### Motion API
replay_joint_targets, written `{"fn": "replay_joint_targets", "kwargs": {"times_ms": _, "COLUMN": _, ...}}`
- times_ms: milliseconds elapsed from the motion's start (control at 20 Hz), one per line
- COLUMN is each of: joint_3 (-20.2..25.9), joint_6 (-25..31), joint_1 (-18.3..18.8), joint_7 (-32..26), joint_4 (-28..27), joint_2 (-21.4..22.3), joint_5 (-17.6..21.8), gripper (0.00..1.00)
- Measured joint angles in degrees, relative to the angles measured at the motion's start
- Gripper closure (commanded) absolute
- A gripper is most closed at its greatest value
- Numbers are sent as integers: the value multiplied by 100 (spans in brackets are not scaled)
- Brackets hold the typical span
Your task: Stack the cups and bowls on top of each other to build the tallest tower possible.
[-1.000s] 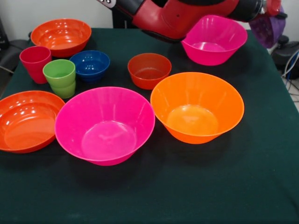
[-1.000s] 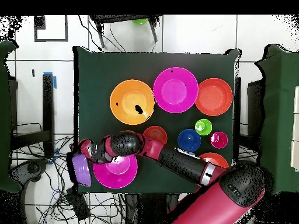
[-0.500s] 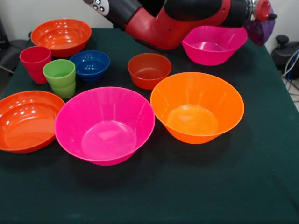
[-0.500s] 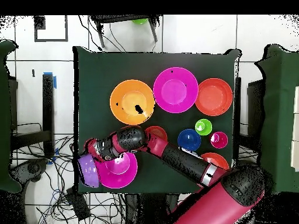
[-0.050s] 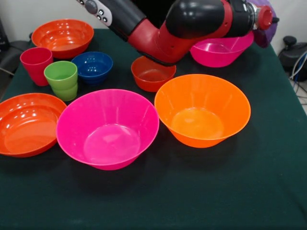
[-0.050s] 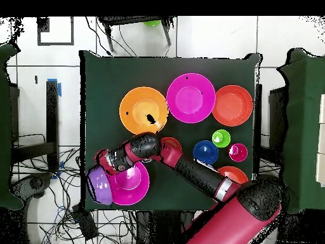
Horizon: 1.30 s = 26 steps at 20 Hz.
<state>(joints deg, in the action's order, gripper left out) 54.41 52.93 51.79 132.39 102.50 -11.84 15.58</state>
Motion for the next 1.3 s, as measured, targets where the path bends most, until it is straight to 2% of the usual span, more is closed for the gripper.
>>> {"fn": "replay_joint_targets", "kwargs": {"times_ms": 550, "joint_3": -2, "joint_6": 766, "joint_1": -8, "joint_7": -118, "joint_4": -496, "joint_2": -274, "joint_5": -66, "gripper": 100}}
{"fn": "replay_joint_targets", "kwargs": {"times_ms": 850, "joint_3": -36, "joint_6": 1442, "joint_1": -21, "joint_7": -118, "joint_4": -561, "joint_2": -278, "joint_5": -583, "gripper": 100}}
{"fn": "replay_joint_targets", "kwargs": {"times_ms": 1300, "joint_3": -104, "joint_6": 2078, "joint_1": -82, "joint_7": -118, "joint_4": -581, "joint_2": -273, "joint_5": -1034, "gripper": 100}}
